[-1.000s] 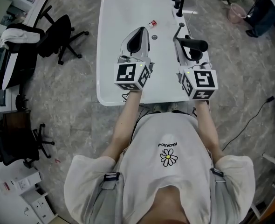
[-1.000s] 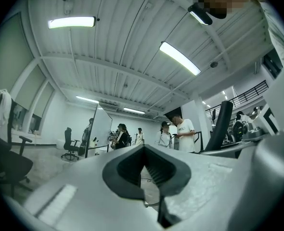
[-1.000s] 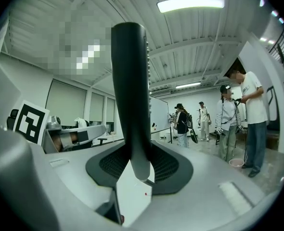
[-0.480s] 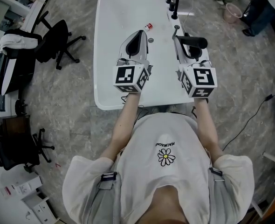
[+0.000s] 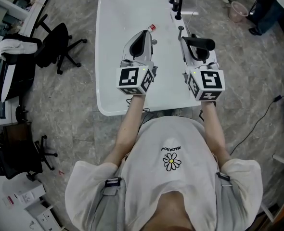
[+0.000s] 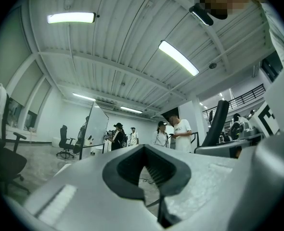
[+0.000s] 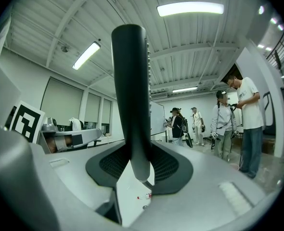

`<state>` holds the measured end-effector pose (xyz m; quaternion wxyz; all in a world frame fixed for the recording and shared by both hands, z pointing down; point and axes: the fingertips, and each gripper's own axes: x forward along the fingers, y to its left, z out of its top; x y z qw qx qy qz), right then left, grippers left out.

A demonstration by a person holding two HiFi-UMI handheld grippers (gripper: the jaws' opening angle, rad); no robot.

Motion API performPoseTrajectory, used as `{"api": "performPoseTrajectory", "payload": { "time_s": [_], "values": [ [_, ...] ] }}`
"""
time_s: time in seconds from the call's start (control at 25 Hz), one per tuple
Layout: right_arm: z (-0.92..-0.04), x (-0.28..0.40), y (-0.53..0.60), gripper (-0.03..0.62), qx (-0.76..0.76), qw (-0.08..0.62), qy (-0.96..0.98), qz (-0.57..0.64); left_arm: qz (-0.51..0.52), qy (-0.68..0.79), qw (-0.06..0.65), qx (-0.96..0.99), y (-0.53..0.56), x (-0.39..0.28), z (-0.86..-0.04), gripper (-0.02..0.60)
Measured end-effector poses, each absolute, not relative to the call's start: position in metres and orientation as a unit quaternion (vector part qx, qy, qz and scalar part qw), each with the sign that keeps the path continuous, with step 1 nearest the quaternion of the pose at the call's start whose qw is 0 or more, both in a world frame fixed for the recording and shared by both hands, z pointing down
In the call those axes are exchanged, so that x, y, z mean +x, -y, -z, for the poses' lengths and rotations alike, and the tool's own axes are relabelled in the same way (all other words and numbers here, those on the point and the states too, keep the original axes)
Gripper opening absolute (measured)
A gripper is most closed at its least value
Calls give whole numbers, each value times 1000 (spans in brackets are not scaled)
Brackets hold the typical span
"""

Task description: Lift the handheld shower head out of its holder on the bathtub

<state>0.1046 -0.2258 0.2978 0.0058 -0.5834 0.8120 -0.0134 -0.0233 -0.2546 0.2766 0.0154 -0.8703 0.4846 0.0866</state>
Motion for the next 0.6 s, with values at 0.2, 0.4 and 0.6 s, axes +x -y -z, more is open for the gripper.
{"api": "performPoseTrajectory", "payload": {
  "time_s": [0.2, 0.4, 0.6],
  "values": [
    [-296, 106, 229, 153, -583, 6, -812, 11, -88, -484, 15, -870, 258, -21, -276, 0],
    [-298, 106, 232, 153, -587, 1, -810, 12, -87, -486, 11, -869, 261, -25, -278, 0],
    [-298, 105, 230, 153, -589, -2, -808, 10, -83, -487, 12, -869, 260, -28, -280, 0]
  ]
}}
